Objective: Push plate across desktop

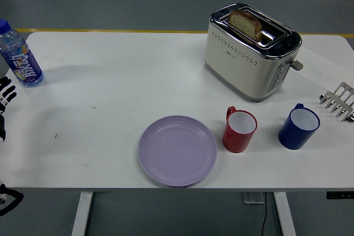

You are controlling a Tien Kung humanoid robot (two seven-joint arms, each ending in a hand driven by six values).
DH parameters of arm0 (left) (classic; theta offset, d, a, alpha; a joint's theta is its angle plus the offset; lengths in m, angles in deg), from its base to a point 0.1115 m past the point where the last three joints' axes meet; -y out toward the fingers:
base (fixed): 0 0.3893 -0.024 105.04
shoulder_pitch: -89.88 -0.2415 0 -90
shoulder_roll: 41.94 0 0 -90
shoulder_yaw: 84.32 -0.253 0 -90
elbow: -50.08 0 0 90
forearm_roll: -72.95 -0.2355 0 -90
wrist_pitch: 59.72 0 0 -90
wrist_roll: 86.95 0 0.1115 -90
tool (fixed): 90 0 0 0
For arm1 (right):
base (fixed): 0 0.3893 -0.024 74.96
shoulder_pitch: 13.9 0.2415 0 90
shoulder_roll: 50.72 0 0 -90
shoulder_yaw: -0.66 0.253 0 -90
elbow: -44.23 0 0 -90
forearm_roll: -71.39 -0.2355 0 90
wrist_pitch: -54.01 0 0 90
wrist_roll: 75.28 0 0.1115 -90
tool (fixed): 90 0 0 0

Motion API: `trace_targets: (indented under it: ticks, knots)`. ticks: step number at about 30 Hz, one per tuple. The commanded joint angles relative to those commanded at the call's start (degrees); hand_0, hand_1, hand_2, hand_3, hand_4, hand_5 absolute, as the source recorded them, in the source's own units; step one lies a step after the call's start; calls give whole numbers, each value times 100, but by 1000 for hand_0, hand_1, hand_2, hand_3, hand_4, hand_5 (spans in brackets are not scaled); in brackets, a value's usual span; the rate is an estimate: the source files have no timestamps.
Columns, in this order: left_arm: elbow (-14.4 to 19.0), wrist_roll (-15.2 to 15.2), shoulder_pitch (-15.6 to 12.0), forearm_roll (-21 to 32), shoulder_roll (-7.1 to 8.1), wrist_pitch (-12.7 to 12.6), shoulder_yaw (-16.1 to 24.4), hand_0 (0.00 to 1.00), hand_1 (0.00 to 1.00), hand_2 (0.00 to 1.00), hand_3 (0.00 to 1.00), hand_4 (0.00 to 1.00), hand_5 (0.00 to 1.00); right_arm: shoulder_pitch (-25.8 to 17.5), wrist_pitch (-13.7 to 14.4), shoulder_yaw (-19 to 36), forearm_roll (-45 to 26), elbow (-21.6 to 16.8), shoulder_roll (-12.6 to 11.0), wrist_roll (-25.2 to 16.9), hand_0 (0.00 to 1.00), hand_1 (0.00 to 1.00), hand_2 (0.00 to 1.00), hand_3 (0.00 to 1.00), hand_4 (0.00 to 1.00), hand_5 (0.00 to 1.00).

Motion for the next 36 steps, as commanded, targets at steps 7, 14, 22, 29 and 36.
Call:
trace_targets:
  ticks: [7, 14, 22, 29, 36]
  knots:
    - [-244, 55, -49, -75, 68, 23, 276, 769, 784, 786, 687, 603, 998, -25, -4, -26, -47, 15, 20, 1, 591, 588, 733, 650, 443, 441]
    - [-321, 59, -121, -100, 67, 20, 442, 772, 786, 786, 688, 600, 998, -53, -11, -76, -118, 36, 43, 1, 591, 589, 733, 650, 443, 441]
    - [-350, 51, -183, -259, 49, 69, 519, 772, 789, 785, 686, 601, 998, -82, -20, -124, -164, 62, 58, 8, 591, 589, 732, 649, 443, 440]
    - [-341, 41, -202, -282, 22, 79, 524, 773, 795, 786, 687, 586, 998, -91, -25, -131, -158, 66, 63, 8, 591, 590, 732, 649, 444, 440]
    - [-282, 46, -204, -342, -4, 83, 603, 735, 779, 778, 681, 582, 998, -81, -19, -94, -117, 54, 56, 7, 590, 588, 731, 649, 442, 440]
